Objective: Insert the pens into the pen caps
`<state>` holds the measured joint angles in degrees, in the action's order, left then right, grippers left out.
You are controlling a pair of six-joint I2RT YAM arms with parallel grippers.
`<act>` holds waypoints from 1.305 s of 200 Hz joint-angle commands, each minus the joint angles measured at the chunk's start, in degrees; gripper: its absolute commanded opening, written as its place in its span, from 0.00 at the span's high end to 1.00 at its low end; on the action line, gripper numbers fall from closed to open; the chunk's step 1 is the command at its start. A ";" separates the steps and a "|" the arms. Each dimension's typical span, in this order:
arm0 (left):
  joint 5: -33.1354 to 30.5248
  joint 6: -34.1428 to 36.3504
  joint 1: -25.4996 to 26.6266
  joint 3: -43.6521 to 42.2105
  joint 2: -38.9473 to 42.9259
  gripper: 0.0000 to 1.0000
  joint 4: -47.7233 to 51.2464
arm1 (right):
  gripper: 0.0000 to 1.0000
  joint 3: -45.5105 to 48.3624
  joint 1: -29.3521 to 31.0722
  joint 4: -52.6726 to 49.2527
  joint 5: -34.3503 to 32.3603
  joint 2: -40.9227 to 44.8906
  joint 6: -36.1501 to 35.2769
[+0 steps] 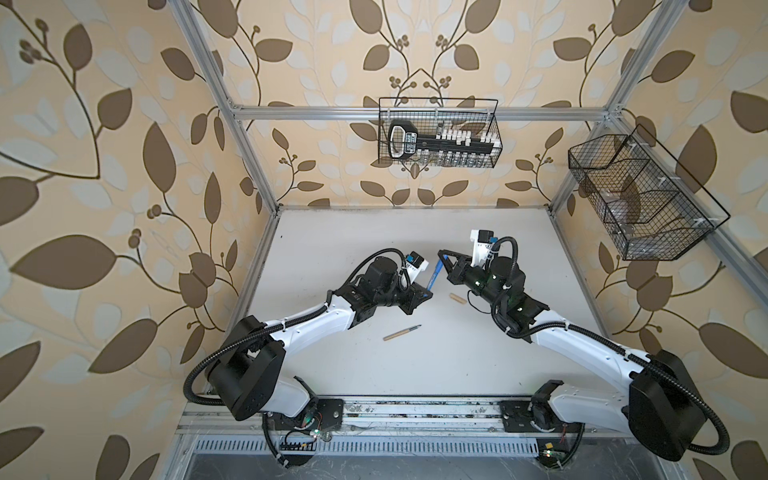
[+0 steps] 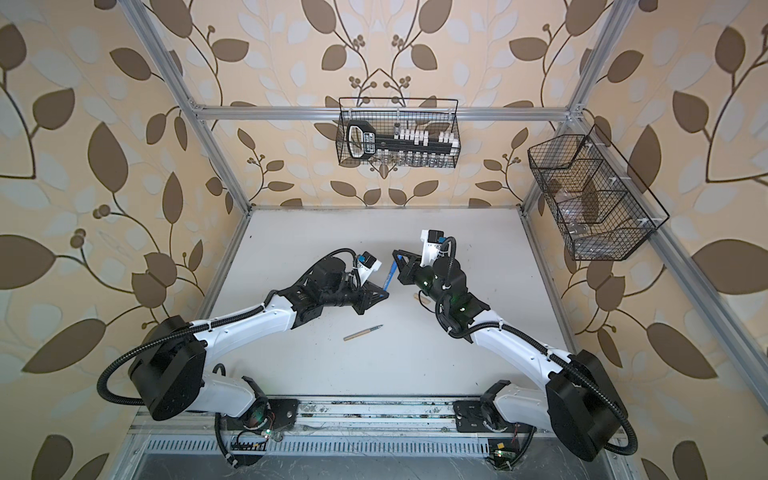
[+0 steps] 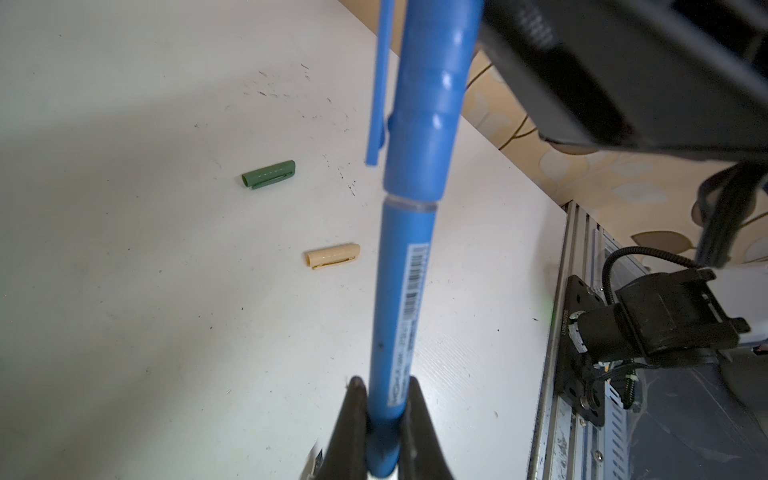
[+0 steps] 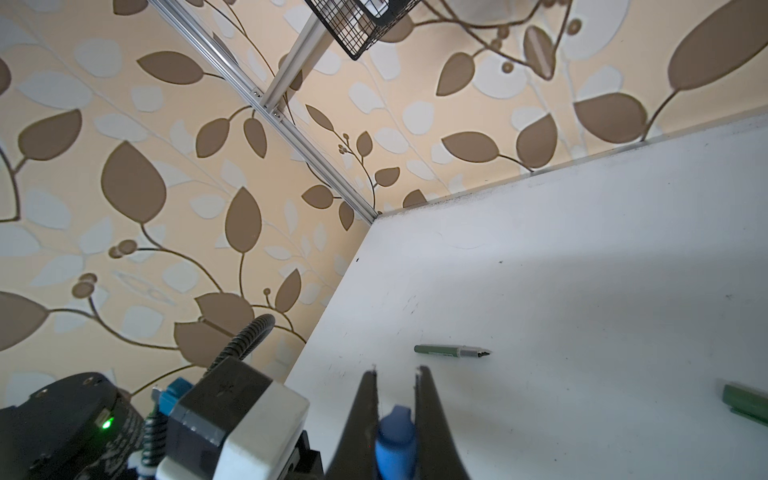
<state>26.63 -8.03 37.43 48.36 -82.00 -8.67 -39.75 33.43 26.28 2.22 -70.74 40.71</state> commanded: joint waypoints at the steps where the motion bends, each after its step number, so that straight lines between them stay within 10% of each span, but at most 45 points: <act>1: -11.60 -8.65 -6.22 10.09 0.55 1.00 -21.00 | 1.00 4.65 4.70 -13.40 10.79 -2.30 2.16; 218: 0.00 -10.94 -7.94 4.59 2.20 1.00 -21.42 | 1.00 2.63 -0.59 -20.78 11.84 3.64 -0.19; 261: 1.76 -11.37 -6.16 1.17 4.79 1.00 -19.62 | 0.56 -1.02 -2.40 -23.75 12.75 7.87 -4.45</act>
<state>32.93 -15.29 32.97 49.15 -80.75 -18.44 -39.86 31.16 13.19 7.70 -64.34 40.25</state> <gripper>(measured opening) 0.111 0.373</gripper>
